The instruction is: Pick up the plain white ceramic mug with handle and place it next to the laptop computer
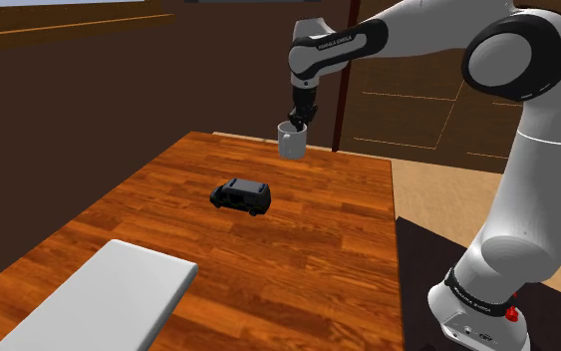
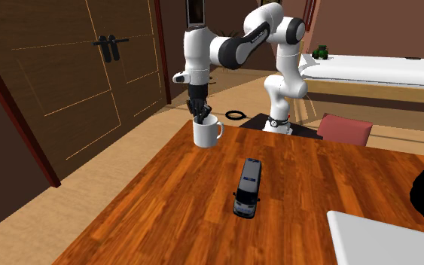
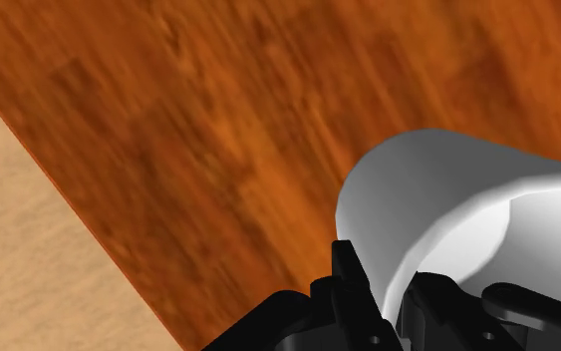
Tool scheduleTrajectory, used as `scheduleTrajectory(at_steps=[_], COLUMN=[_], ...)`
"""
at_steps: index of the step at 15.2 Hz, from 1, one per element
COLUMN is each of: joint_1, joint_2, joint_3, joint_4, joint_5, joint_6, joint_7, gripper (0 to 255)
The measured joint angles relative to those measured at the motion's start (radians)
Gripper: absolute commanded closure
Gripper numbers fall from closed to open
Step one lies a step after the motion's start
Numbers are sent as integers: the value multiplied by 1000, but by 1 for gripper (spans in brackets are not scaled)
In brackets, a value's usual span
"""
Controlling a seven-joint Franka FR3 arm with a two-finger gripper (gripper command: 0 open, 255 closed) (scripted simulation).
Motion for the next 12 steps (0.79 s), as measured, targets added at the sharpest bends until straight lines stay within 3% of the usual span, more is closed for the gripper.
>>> scheduleTrajectory(at_steps=[10,12], joint_1=[-1,14], joint_2=[-10,-41], joint_3=[-1,8], joint_4=[119,84], joint_5=[-1,-5], joint_6=[-129,-125], joint_7=[0,25], gripper=[255,255])
